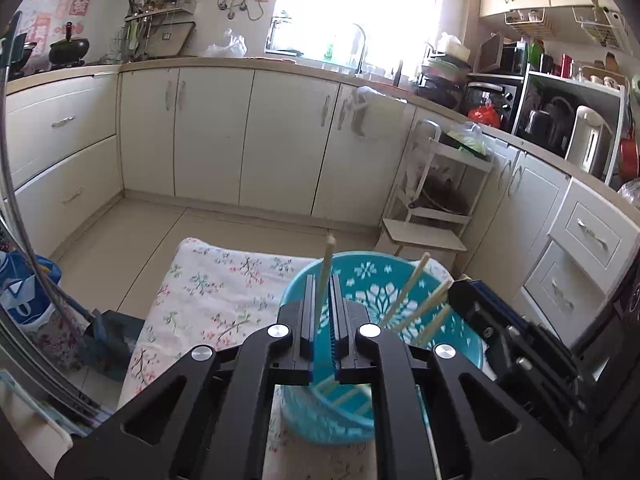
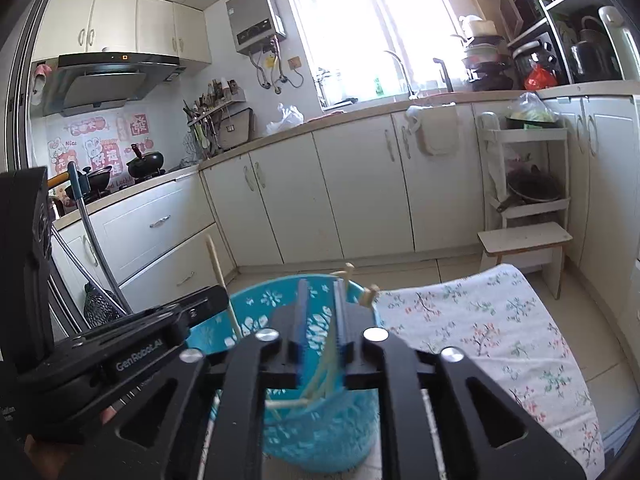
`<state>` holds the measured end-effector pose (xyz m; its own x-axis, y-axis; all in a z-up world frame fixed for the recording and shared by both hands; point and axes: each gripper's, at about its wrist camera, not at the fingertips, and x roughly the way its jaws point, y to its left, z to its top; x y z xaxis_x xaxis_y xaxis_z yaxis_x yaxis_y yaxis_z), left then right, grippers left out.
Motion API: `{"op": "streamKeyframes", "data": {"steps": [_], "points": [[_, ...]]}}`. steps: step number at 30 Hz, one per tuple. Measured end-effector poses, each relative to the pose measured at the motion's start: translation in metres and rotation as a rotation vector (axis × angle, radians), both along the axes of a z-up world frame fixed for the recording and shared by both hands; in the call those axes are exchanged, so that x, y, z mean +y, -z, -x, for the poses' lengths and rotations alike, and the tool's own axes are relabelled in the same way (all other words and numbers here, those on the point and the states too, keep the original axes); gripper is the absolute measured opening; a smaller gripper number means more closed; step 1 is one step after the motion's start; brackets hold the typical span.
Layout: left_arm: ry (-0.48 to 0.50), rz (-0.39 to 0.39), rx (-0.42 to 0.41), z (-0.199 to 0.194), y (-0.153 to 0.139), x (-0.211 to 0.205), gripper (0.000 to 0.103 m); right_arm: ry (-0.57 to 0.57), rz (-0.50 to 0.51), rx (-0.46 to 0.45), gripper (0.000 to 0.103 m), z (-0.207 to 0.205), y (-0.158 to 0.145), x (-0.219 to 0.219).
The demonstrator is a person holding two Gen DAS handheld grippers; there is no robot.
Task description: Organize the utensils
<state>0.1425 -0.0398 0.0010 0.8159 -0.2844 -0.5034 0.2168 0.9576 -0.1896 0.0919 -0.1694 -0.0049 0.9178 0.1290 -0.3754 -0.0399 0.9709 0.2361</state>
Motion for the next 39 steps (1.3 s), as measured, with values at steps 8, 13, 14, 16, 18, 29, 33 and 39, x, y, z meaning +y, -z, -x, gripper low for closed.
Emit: {"op": "streamKeyframes", "data": {"steps": [8,13,14,16,18,29,33,39], "points": [[-0.002,-0.037,-0.008,0.038,-0.001,0.000,0.019,0.018,-0.019,0.008,0.021,0.040,-0.006,-0.016],[-0.003,-0.054,-0.013,0.059,-0.002,0.000,0.029,0.037,-0.060,0.047,0.025,0.063,0.001,-0.029],[-0.003,-0.055,-0.008,0.063,-0.001,0.001,0.031,0.040,-0.065,0.061,0.027,0.068,0.004,-0.031],[0.001,-0.061,0.005,0.068,0.001,0.001,0.032,0.046,-0.074,0.095,0.029,0.076,0.011,-0.034],[0.010,-0.074,0.023,0.076,0.005,0.001,0.034,0.051,-0.086,0.137,0.029,0.084,0.018,-0.036],[0.159,-0.217,0.328,0.105,0.082,-0.007,0.041,0.018,-0.052,0.442,0.040,0.126,0.077,-0.015],[0.248,-0.280,0.365,0.118,0.098,-0.023,0.041,0.038,-0.021,0.480,0.042,0.127,0.085,-0.015],[0.290,-0.315,0.399,0.124,0.111,-0.036,0.041,0.047,-0.012,0.500,0.046,0.126,0.088,-0.017]]}}
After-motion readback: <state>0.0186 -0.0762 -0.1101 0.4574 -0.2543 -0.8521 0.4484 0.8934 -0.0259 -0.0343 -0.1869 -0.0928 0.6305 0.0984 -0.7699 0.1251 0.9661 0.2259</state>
